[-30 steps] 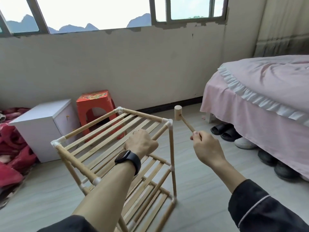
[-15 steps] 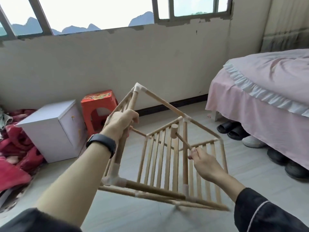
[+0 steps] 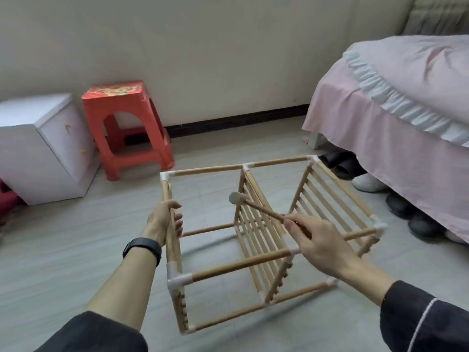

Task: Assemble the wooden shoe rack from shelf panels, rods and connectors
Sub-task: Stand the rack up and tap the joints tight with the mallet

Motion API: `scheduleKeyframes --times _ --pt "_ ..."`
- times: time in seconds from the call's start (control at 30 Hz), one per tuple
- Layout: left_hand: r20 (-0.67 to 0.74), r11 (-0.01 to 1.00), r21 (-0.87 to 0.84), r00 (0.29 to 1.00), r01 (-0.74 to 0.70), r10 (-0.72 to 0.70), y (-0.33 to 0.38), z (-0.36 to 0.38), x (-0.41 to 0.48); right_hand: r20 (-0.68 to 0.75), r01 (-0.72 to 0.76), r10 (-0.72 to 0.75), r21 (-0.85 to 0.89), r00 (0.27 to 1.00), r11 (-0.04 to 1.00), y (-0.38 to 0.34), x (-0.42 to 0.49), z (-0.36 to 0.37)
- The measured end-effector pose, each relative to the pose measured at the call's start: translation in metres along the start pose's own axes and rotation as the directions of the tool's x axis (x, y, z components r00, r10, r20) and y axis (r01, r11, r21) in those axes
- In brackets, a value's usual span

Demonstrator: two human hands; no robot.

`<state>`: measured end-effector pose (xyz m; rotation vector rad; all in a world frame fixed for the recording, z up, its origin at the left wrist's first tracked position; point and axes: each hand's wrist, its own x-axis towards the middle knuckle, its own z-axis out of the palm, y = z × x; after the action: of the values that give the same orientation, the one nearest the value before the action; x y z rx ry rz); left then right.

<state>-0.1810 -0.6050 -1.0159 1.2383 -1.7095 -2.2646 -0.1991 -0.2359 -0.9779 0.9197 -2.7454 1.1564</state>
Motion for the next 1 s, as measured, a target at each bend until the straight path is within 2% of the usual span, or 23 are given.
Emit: scheduleKeyframes --times 0.1,0.2,0.23,0.27,0.3,0.33,0.37,0.43,0.47,0.5,0.57,0.63,0.7,0.73,0.83,0.87,0.9,0.97,1.0 --pt "0.023 0.999 -0.013 0.999 0.048 -0.048 -0.020 -0.006 0.029 0.018 0.055 -0.057 0.128 0.998 0.990 0.003 -0.022 0.003" --pt "0.016 0.999 -0.013 0.999 0.037 -0.037 -0.029 -0.003 0.052 0.082 -0.043 0.018 0.308 0.996 0.950 0.015 -0.040 0.007" --pt "0.007 0.999 0.034 1.000 0.016 -0.016 -0.026 0.001 0.056 0.123 -0.096 0.053 0.380 0.991 0.920 0.020 -0.044 0.006" --pt "-0.032 0.987 0.159 0.999 -0.021 0.026 -0.023 0.004 0.058 0.166 -0.151 0.084 0.444 0.982 0.883 0.025 -0.048 0.005" --pt "-0.112 0.921 0.384 0.987 -0.064 0.115 -0.019 0.007 0.061 0.205 -0.197 0.109 0.484 0.973 0.853 0.030 -0.052 0.004" --pt "-0.179 0.761 0.644 0.950 -0.082 0.254 -0.015 0.011 0.061 0.235 -0.235 0.132 0.492 0.963 0.838 0.036 -0.056 0.004" --pt "-0.172 0.550 0.829 0.892 -0.098 0.419 -0.014 0.020 0.055 0.257 -0.269 0.160 0.473 0.953 0.839 0.042 -0.060 0.005" --pt "0.062 0.187 0.954 0.761 -0.236 0.645 -0.021 0.049 0.030 0.281 -0.328 0.225 0.405 0.933 0.853 0.056 -0.069 0.014" --pt "0.211 0.060 0.940 0.709 -0.336 0.673 -0.030 0.067 0.013 0.289 -0.353 0.256 0.359 0.922 0.864 0.064 -0.072 0.022" --pt "0.343 -0.014 0.900 0.687 -0.436 0.641 -0.042 0.084 -0.006 0.295 -0.373 0.287 0.299 0.912 0.878 0.072 -0.075 0.033" --pt "0.548 -0.107 0.801 0.648 -0.589 0.529 -0.075 0.115 -0.039 0.296 -0.402 0.347 0.150 0.890 0.903 0.089 -0.081 0.062" --pt "0.661 -0.255 0.736 0.584 -0.627 0.472 -0.107 0.136 -0.064 0.264 -0.413 0.406 -0.028 0.875 0.910 0.102 -0.087 0.092" --pt "0.670 -0.372 0.740 0.564 -0.560 0.483 -0.130 0.144 -0.075 0.224 -0.388 0.415 -0.155 0.882 0.908 0.111 -0.096 0.119" --pt "0.649 -0.395 0.759 0.557 -0.517 0.518 -0.137 0.144 -0.077 0.198 -0.368 0.396 -0.165 0.897 0.915 0.112 -0.102 0.130" --pt "0.621 -0.436 0.779 0.457 -0.450 0.637 -0.152 0.143 -0.075 0.036 -0.282 0.284 -0.047 0.958 0.958 0.117 -0.124 0.157" --pt "0.623 -0.455 0.777 0.421 -0.435 0.660 -0.155 0.144 -0.073 0.037 -0.287 0.289 -0.052 0.956 0.956 0.121 -0.131 0.164" --pt "0.622 -0.471 0.777 0.392 -0.418 0.677 -0.156 0.145 -0.070 0.102 -0.314 0.324 -0.097 0.941 0.944 0.126 -0.136 0.171" --pt "0.615 -0.489 0.781 0.347 -0.389 0.708 -0.156 0.146 -0.067 0.301 -0.353 0.423 -0.260 0.855 0.899 0.138 -0.141 0.183" --pt "0.616 -0.491 0.778 0.326 -0.391 0.717 -0.157 0.147 -0.066 0.315 -0.359 0.440 -0.282 0.841 0.890 0.144 -0.141 0.186"
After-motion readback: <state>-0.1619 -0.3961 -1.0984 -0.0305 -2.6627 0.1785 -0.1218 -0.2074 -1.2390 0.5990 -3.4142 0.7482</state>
